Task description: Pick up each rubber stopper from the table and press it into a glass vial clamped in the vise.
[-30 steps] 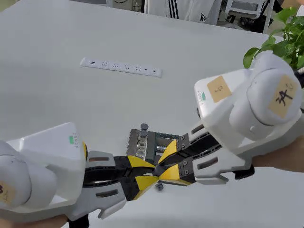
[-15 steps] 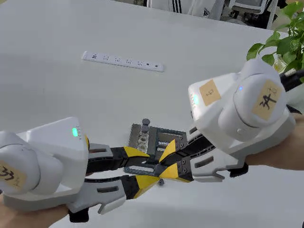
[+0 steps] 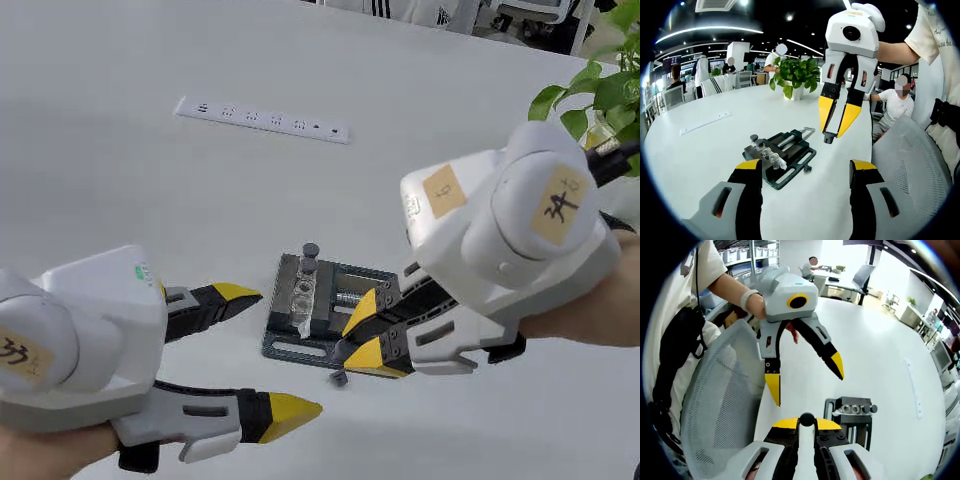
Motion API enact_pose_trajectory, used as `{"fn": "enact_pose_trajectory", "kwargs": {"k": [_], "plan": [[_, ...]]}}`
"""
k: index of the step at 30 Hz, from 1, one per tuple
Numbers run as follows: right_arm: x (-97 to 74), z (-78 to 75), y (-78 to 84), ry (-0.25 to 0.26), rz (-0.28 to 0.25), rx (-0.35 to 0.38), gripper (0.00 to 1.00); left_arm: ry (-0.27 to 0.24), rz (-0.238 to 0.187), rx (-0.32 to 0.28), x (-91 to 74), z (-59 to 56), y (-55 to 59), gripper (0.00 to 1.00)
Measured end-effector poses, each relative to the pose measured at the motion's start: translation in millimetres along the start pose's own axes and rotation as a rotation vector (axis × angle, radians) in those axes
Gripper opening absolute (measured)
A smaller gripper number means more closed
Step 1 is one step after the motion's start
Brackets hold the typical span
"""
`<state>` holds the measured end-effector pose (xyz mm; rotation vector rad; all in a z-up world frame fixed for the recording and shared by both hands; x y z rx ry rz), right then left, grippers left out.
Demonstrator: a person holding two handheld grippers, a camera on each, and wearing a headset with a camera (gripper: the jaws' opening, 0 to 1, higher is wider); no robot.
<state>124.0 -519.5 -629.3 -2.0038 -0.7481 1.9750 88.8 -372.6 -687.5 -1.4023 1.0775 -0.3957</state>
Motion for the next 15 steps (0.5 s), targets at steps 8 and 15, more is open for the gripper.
{"fn": "enact_pose_trajectory", "kwargs": {"k": [8,15], "plan": [[4.7,-12.2,3.0,-0.005,0.017,-0.005,0.06,-0.044,0.039,-0.04,-2.6,8.8,12.4,0.99],[8.2,-30.9,8.6,-0.01,0.042,-0.008,0.06,-0.065,0.029,-0.067,-5.3,10.9,14.0,0.99]]}}
Point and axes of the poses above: the centre of the closed fingertips' face, and the gripper's own axes: x roughly forward along the fingers, z roughly to its left, y roughly out of its underside, the point moved 9 cm from there along -x, roughly backward along the fingers, and after that the axes turned 4 degrees about -x, right-handed, at the moved point
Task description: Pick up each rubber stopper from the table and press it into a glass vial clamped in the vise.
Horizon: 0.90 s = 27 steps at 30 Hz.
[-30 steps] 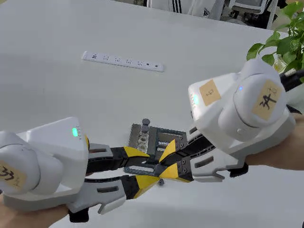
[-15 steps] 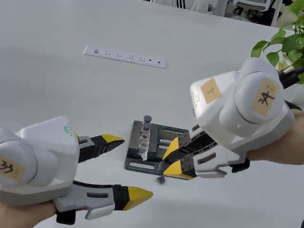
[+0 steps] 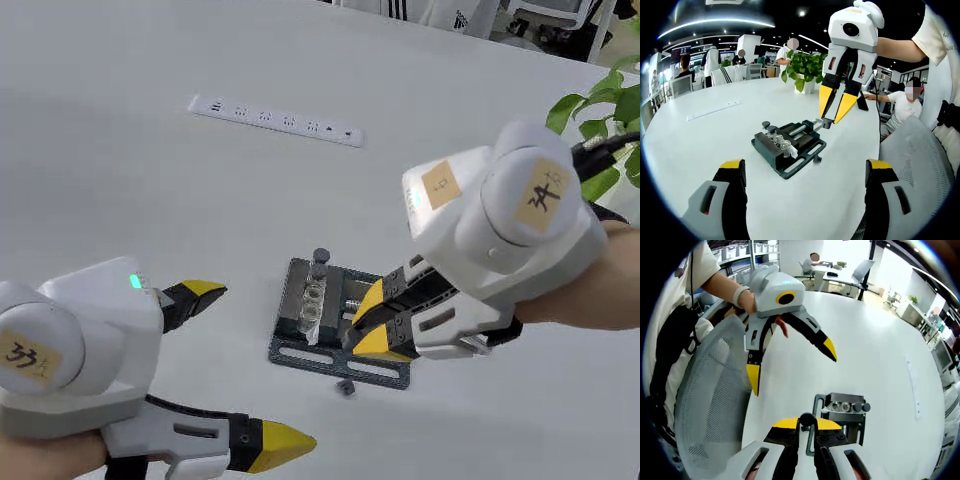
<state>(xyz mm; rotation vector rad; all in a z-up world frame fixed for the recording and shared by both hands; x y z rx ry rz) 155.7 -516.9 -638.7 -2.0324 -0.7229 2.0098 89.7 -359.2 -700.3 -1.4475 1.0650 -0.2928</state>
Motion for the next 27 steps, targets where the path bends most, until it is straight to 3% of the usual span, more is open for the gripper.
{"fn": "enact_pose_trajectory", "kwargs": {"k": [11,27], "plan": [[9.1,-34.2,0.6,0.01,0.056,-0.043,0.06,-0.015,0.0,-0.027,1.3,0.5,3.0,0.99],[28.8,-58.9,-3.6,-0.021,0.124,-0.106,0.06,-0.035,0.003,-0.046,1.5,5.1,8.7,0.99]]}}
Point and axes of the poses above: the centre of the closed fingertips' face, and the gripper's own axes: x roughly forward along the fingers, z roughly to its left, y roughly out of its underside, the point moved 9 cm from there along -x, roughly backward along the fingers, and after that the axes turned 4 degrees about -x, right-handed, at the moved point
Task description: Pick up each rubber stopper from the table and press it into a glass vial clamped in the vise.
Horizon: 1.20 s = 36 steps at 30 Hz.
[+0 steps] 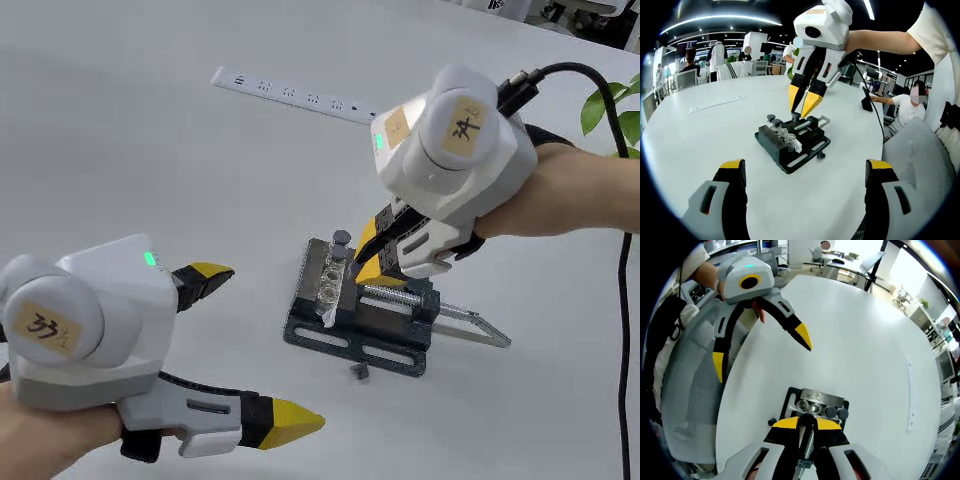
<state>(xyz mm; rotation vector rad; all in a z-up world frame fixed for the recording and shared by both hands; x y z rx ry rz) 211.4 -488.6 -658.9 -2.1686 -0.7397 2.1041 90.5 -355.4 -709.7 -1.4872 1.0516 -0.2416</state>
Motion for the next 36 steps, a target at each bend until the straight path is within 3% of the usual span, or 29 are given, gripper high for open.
{"fn": "enact_pose_trajectory", "kwargs": {"k": [9,36], "plan": [[10.1,-9.9,-3.0,-0.016,0.03,-0.025,0.06,-0.014,-0.003,-0.013,-3.3,2.8,3.9,0.99],[25.6,-16.1,-4.5,-0.054,0.07,-0.055,0.06,-0.024,0.003,-0.034,-5.1,5.6,9.1,0.98]]}}
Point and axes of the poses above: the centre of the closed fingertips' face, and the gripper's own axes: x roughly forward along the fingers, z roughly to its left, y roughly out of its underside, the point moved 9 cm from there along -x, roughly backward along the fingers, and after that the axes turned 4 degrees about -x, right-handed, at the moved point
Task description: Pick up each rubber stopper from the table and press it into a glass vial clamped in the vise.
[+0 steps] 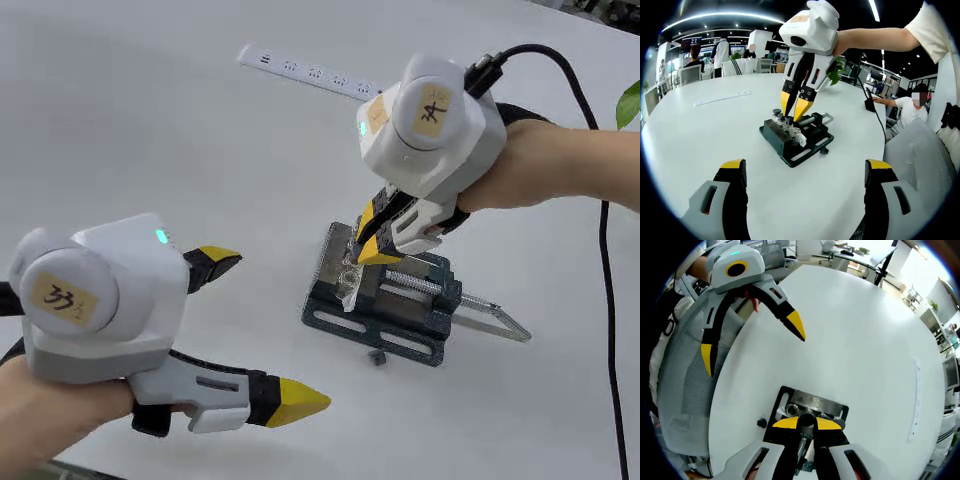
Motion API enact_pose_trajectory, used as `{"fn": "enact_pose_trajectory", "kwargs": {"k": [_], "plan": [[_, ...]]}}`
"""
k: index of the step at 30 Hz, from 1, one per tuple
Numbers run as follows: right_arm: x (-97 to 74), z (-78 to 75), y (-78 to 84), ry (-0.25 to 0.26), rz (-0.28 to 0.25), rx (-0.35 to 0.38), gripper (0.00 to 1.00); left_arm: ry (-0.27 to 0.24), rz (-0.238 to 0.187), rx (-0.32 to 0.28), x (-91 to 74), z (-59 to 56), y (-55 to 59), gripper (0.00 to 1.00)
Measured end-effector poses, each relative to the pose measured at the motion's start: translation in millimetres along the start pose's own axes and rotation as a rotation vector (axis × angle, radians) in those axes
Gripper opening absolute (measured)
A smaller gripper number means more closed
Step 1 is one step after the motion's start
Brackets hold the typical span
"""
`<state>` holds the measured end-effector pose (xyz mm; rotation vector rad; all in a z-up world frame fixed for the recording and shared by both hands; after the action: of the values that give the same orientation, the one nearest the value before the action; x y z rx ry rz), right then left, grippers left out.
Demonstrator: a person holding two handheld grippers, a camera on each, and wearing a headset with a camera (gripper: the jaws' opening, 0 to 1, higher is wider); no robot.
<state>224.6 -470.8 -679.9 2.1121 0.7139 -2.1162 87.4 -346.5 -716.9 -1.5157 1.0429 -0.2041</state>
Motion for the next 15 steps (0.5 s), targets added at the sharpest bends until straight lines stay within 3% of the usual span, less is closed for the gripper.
{"fn": "enact_pose_trajectory", "kwargs": {"k": [15], "plan": [[1.6,-3.2,-4.2,-0.026,0.04,-0.024,0.05,0.005,0.009,0.005,0.7,0.4,-1.0,0.98]]}}
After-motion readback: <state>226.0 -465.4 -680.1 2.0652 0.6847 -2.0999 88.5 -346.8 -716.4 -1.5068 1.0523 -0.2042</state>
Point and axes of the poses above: the centre of the closed fingertips' face, and the gripper's own axes: x roughly forward along the fingers, z roughly to its left, y roughly out of its underside, the point moved 9 cm from there along -x, roughly backward along the fingers, and after that the axes turned 4 degrees about -x, right-handed, at the moved point
